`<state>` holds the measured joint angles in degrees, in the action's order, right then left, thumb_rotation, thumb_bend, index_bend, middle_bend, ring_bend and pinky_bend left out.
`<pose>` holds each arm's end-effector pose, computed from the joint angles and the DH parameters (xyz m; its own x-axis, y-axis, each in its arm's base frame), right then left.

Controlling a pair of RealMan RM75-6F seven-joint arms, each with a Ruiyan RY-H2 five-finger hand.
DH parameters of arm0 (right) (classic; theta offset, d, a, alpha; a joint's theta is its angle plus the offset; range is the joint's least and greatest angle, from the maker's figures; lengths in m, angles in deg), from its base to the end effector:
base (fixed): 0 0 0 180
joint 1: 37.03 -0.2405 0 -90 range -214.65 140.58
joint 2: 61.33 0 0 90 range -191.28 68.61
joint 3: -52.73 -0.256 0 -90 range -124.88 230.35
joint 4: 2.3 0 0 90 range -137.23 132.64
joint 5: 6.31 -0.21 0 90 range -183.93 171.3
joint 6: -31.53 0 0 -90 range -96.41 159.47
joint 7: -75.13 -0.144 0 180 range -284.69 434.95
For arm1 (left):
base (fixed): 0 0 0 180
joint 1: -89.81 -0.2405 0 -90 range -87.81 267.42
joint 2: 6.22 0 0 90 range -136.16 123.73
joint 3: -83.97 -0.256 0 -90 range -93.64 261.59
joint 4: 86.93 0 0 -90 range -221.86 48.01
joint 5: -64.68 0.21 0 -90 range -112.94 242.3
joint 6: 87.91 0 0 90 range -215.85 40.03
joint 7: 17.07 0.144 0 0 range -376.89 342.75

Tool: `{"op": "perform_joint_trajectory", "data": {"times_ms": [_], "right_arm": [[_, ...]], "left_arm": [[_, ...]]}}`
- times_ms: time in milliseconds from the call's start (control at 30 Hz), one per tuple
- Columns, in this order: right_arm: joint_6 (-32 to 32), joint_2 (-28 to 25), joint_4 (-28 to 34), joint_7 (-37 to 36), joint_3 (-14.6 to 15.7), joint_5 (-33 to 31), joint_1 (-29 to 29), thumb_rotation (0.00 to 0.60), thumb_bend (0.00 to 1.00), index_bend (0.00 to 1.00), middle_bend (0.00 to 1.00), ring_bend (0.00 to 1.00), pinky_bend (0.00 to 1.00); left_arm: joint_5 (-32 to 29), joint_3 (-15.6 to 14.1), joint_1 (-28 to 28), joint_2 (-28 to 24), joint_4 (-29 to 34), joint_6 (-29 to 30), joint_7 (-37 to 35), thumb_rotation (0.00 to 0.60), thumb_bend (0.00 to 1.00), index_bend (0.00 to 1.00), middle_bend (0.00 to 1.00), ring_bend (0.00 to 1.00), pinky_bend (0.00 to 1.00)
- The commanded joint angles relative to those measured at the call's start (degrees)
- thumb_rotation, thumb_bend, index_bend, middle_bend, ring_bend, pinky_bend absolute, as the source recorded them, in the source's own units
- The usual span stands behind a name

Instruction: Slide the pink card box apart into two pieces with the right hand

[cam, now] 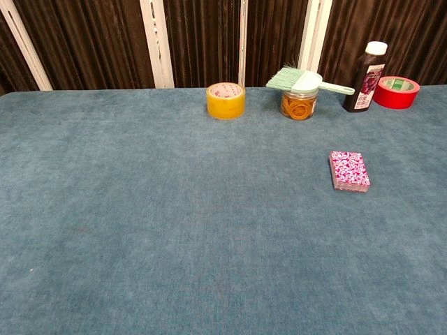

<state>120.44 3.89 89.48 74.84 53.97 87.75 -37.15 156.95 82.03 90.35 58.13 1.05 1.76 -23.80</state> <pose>-0.3072 -0.1396 0.1452 0.3871 -0.0401 0.9212 -0.9207 -0.0718 0.3837 -0.3244 0.1397 0.1577 0.3577 0.0407 0.9330 0.9335 -0.0447 -0.3559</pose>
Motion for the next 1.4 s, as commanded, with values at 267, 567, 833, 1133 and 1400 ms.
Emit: {"op": "perform_joint_trajectory", "data": {"times_ms": [267, 567, 833, 1133, 1400], "right_arm": [[0.12, -0.09, 0.31, -0.2, 0.05, 0.13, 0.04, 0.6, 0.3, 0.0, 0.0, 0.0, 0.0], [-3.21, -0.94, 4.82, 1.54, -1.74, -1.52, -2.49, 0.6, 0.3, 0.0, 0.0, 0.0, 0.0], [-16.51, -1.97, 14.57, 10.67, -6.62, -10.06, -10.93, 0.6, 0.3, 0.0, 0.0, 0.0, 0.0], [-29.48, 4.39, 17.6, 27.48, -13.02, -30.01, -23.4, 0.6, 0.3, 0.0, 0.0, 0.0, 0.0], [-31.01, 13.14, 11.8, 37.62, -15.77, -45.7, -32.13, 0.6, 0.3, 0.0, 0.0, 0.0, 0.0]], "left_arm": [[0.29, -0.05, -0.12, -0.05, 0.06, 0.38, -0.07, 0.6, 0.0, 0.0, 0.0, 0.0, 0.0], [0.2, -0.13, 0.05, -0.37, 0.31, -0.04, -1.1, 0.6, 0.0, 0.0, 0.0, 0.0, 0.0], [0.57, -0.19, 0.12, -0.88, 0.52, 0.16, -2.41, 0.6, 0.0, 0.0, 0.0, 0.0, 0.0], [-0.11, -0.28, 0.49, -1.86, 0.8, -1.01, -4.58, 0.6, 0.0, 0.0, 0.0, 0.0, 0.0], [-0.2, -0.42, 1.25, -2.81, 1.0, -2.46, -6.26, 0.6, 0.0, 0.0, 0.0, 0.0, 0.0]]}}
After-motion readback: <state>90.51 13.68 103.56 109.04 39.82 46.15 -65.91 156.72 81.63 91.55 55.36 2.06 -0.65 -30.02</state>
